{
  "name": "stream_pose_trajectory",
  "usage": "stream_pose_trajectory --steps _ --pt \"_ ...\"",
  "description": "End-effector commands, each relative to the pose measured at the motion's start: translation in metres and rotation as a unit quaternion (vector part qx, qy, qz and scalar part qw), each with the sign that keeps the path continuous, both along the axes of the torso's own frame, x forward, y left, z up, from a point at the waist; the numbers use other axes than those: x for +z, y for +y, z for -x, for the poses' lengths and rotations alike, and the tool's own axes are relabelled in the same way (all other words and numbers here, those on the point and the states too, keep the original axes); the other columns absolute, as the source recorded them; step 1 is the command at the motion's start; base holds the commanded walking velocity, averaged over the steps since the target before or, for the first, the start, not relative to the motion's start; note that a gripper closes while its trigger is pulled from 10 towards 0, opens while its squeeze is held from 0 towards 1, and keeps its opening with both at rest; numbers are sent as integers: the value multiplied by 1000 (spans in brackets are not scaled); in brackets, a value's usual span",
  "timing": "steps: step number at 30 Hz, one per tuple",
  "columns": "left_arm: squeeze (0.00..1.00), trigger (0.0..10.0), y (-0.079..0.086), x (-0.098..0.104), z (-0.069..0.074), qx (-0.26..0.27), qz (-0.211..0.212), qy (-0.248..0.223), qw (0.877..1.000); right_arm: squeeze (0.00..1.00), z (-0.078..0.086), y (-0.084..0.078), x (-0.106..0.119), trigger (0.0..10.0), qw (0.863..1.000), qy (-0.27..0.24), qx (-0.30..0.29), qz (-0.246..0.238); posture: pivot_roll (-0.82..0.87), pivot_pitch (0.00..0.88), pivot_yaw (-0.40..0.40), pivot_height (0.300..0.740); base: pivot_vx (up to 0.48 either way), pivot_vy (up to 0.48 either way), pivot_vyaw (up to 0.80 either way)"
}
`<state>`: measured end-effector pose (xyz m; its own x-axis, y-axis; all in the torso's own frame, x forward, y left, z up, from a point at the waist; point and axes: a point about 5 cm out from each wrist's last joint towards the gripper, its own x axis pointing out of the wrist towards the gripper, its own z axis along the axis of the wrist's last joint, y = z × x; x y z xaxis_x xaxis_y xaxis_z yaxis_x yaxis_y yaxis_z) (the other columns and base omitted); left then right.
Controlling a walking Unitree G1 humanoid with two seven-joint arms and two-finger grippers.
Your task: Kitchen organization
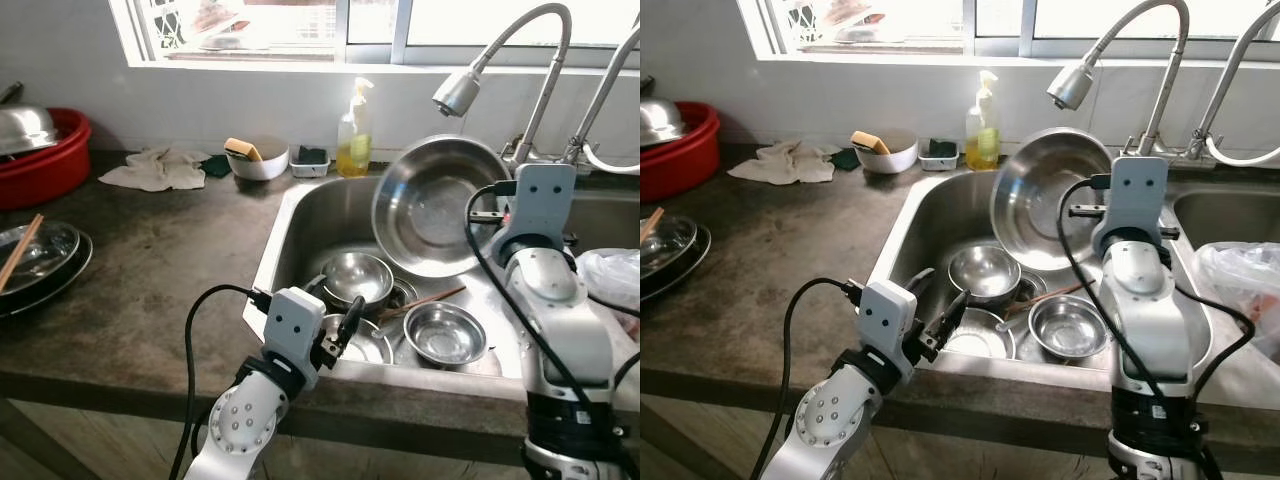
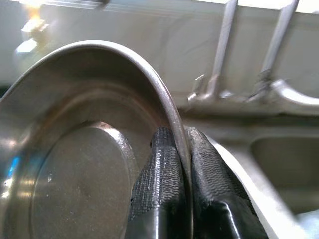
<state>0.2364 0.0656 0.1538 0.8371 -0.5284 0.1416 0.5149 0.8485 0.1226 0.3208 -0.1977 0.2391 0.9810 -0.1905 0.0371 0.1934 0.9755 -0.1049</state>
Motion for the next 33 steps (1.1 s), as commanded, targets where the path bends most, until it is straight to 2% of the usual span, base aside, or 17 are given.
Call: stream_pose_trajectory --steps 1,3,4,7,10,12,15,20,27,31,32,33 --pt "0 10000 2 1 1 5 0 0 1000 0 -4 5 2 10000 999 18 26 -3 11 8 -31 740 0 0 0" --pt "0 10000 2 2 1 5 1 0 1000 0 -10 2 -9 10000 996 70 49 -3 10 7 -33 740 0 0 0" --pt "0 10000 2 2 1 5 1 0 1000 0 -10 2 -9 10000 996 70 49 -3 10 7 -33 740 0 0 0" --pt "0 10000 1 2 1 3 2 0 1000 0 -16 -1 -20 10000 991 113 68 -33 11 7 -35 740 0 0 0" --pt "0 10000 1 1 3 2 1 0 1000 0 -22 -8 -35 10000 982 172 68 -40 13 9 -37 740 0 0 0" --pt "0 10000 1 2 3 2 3 0 1000 0 -24 -8 -39 10000 980 183 76 -33 17 12 -42 740 0 0 0" --pt "0 10000 1 2 6 3 3 1 1000 0 -27 -9 -54 10000 969 229 85 -29 23 20 -45 740 0 0 0" --pt "0 10000 1 2 10 2 4 3 1000 0 -31 -11 -71 10000 958 271 86 -23 34 39 -48 740 0 0 0" --pt "0 10000 2 2 14 1 3 10 1000 0 -28 -9 -96 10000 941 319 105 -47 41 60 -51 740 0 0 0" --pt "0 10000 2 3 14 2 4 10 1000 0 -27 -8 -103 10000 936 330 108 -51 45 66 -52 740 0 0 0" --pt "0 10000 2 3 15 2 5 10 1000 153 -26 -7 -104 10000 936 332 108 -51 49 72 -53 740 0 0 0" --pt "0 10000 2 4 15 3 6 10 1000 153 -26 -7 -105 10000 935 333 109 -52 49 72 -53 740 0 0 0"
